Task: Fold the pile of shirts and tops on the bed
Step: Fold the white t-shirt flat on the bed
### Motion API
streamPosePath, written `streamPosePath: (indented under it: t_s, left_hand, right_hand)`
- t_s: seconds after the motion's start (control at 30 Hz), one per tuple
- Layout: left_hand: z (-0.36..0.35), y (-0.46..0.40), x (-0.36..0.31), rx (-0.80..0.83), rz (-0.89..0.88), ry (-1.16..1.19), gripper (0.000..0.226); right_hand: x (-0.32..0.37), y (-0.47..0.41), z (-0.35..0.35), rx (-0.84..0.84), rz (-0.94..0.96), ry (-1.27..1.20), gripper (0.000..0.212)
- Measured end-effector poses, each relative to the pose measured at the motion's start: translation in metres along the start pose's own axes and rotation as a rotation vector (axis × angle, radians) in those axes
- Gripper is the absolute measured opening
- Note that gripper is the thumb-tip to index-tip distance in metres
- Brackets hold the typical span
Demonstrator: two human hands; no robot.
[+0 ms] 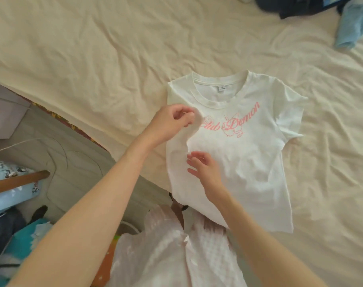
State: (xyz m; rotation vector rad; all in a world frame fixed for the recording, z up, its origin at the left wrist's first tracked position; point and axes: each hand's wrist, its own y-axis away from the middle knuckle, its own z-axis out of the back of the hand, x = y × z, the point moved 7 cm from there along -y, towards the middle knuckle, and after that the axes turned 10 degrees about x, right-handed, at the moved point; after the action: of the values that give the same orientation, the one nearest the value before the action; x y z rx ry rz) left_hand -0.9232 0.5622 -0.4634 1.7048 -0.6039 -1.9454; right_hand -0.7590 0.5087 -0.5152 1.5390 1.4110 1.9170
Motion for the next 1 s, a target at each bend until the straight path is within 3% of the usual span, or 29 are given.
streamPosePath:
  t_s: [0.03, 0.1, 0.2, 0.27, 0.37, 0.47, 0.57, 0.73, 0.9, 1.0]
  left_hand:
    - [-0.009, -0.001, 0.004, 0.004, 0.015, -0.034, 0.010]
    - [-0.005, 0.000, 0.022, -0.140, 0.070, -0.086, 0.013]
    - [0.018, 0.017, 0.062, -0.382, 0.223, -0.108, 0.019]
    - [0.018, 0.024, 0.087, -0.393, 0.295, -0.083, 0.018]
    - [-0.001, 0.024, 0.100, -0.353, 0.275, -0.063, 0.015]
    - [-0.018, 0.021, 0.101, -0.380, 0.251, -0.160, 0.019]
    - [-0.022, 0.023, 0.106, -0.394, 0.316, -0.194, 0.011]
    - [-0.011, 0.030, 0.119, -0.307, 0.346, 0.009, 0.010]
    - [-0.008, 0.032, 0.126, -0.250, 0.339, 0.095, 0.014]
    - [-0.009, 0.037, 0.120, -0.301, 0.316, 0.040, 0.019]
  right_hand:
    - [-0.003, 0.002, 0.011, -0.004, -0.036, -0.026, 0.009]
    - [0.000, 0.002, 0.034, -0.073, -0.041, 0.001, 0.007]
    - [0.029, -0.011, 0.058, -0.230, 0.060, 0.246, 0.013]
    - [0.063, -0.025, 0.057, -0.276, 0.177, 0.441, 0.025]
    - [0.108, -0.055, 0.030, -0.217, 0.388, 0.732, 0.032]
    - [0.132, -0.090, -0.007, -0.097, 0.428, 0.994, 0.044]
    - [0.149, -0.113, -0.032, -0.105, 0.408, 1.145, 0.045]
    - [0.151, -0.132, -0.042, -0.081, 0.273, 1.084, 0.015]
    - [0.144, -0.134, -0.030, -0.065, 0.268, 0.934, 0.027]
    - [0.142, -0.126, -0.028, -0.063, 0.346, 0.925, 0.035]
